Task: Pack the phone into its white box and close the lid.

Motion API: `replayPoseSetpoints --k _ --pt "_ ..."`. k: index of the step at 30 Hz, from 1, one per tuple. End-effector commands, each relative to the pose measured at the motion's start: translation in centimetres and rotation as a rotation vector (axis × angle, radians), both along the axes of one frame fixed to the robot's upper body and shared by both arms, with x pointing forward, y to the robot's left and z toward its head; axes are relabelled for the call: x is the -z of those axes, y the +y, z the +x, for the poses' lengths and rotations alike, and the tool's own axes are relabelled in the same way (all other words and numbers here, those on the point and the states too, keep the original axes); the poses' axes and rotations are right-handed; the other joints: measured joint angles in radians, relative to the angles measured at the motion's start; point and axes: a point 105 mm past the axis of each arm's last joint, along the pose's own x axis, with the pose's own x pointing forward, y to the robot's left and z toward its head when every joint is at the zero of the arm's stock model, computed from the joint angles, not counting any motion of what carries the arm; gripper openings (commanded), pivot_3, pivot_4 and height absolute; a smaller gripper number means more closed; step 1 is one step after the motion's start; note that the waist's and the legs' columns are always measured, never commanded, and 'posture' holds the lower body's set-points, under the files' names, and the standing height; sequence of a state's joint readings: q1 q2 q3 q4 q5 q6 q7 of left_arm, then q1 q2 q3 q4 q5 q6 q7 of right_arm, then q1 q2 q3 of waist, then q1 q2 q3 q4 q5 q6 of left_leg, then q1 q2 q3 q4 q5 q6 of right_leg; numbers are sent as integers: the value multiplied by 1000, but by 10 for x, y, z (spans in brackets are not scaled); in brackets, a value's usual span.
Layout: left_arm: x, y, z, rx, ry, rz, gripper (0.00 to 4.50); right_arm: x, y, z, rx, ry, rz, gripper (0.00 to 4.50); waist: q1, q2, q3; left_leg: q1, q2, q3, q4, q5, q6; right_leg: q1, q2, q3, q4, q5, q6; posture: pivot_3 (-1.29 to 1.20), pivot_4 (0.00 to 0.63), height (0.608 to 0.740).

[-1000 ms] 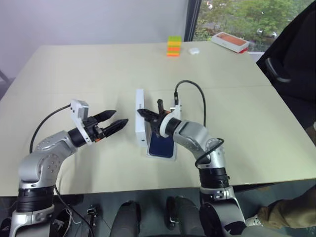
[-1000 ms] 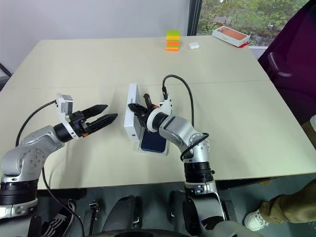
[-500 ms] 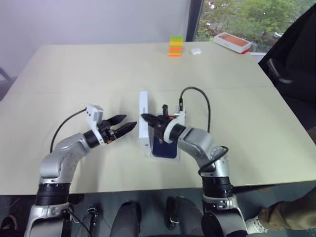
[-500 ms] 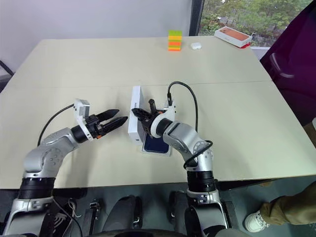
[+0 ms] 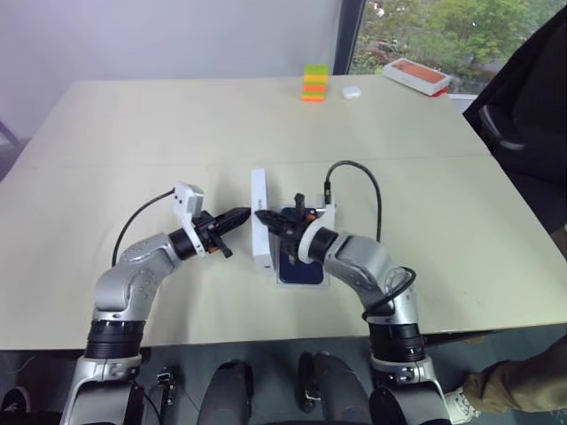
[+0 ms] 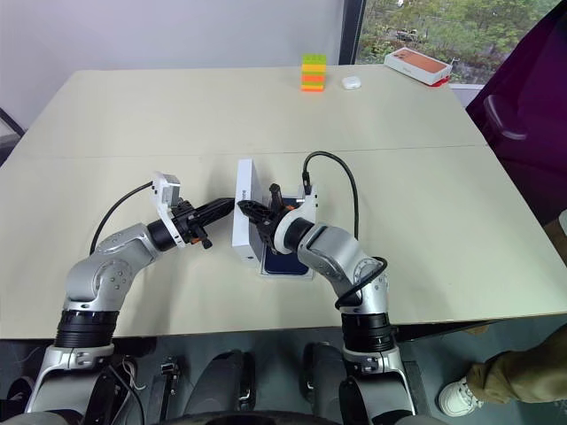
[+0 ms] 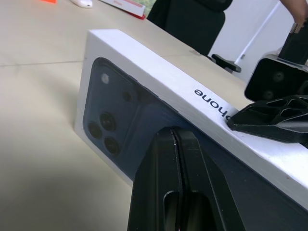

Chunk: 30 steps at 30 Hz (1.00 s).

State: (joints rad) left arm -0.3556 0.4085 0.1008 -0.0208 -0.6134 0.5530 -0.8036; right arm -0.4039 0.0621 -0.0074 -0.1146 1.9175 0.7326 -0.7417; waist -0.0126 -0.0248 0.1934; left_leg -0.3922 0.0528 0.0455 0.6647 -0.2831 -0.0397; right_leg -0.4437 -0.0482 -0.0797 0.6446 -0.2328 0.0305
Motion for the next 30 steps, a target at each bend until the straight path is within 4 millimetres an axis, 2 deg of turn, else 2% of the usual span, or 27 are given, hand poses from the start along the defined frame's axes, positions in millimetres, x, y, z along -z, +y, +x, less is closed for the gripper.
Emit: replayPoseSetpoints --k 1,4,9,11,13,15,19,22,26,30 --pt "-8 -4 -2 12 -40 1 26 7 -3 -3 5 31 -18 0 0 0 0 0 0 0 0 0 0 0 0 0 0 0 0 0 150 740" --pt "-6 -9 -5 29 -42 18 0 7 -6 1 27 22 -12 883 0 0 0 0 0 0 0 0 0 0 0 0 0 0 0 0 150 740" --pt "-6 -16 -8 50 -45 23 0 5 -12 8 48 -17 -49 3392 0 0 0 0 0 0 0 0 0 0 0 0 0 0 0 0 150 740" --pt "-7 -17 -9 50 -46 20 0 1 -16 11 39 -89 -92 4446 0 0 0 0 0 0 0 0 0 0 0 0 0 0 0 0 150 740" --pt "-8 -18 -7 50 -41 16 0 -2 -41 20 57 -330 -326 4446 0 1 1 0 0 0 0 0 0 0 1 0 0 0 0 0 150 740" --pt "-7 -21 -5 54 -44 19 0 -9 -67 29 99 -409 -354 4446 5 0 0 -1 -2 1 0 0 0 0 -1 0 -1 0 0 0 150 740" --pt "-3 -32 -4 93 -35 25 0 -23 -94 24 41 -567 -410 4446 5 0 0 -1 -2 1 0 -1 2 0 0 -1 -2 -1 1 0 150 740" --pt "4 -42 -3 125 -21 30 0 -34 -117 23 -17 -733 -565 4446 5 1 1 -1 -1 1 0 -2 3 0 1 -1 -3 -1 1 0 150 740" --pt "11 -58 -5 170 5 1 0 -33 -134 26 -71 -811 -680 4446 1 0 1 -1 -1 2 0 -2 4 0 1 -1 -4 -1 2 0 150 740" --pt "16 -68 -10 203 6 12 0 -33 -133 32 -74 -868 -749 4446 4 0 1 -1 -1 1 0 -2 4 0 2 -1 -4 -1 2 0 150 740"
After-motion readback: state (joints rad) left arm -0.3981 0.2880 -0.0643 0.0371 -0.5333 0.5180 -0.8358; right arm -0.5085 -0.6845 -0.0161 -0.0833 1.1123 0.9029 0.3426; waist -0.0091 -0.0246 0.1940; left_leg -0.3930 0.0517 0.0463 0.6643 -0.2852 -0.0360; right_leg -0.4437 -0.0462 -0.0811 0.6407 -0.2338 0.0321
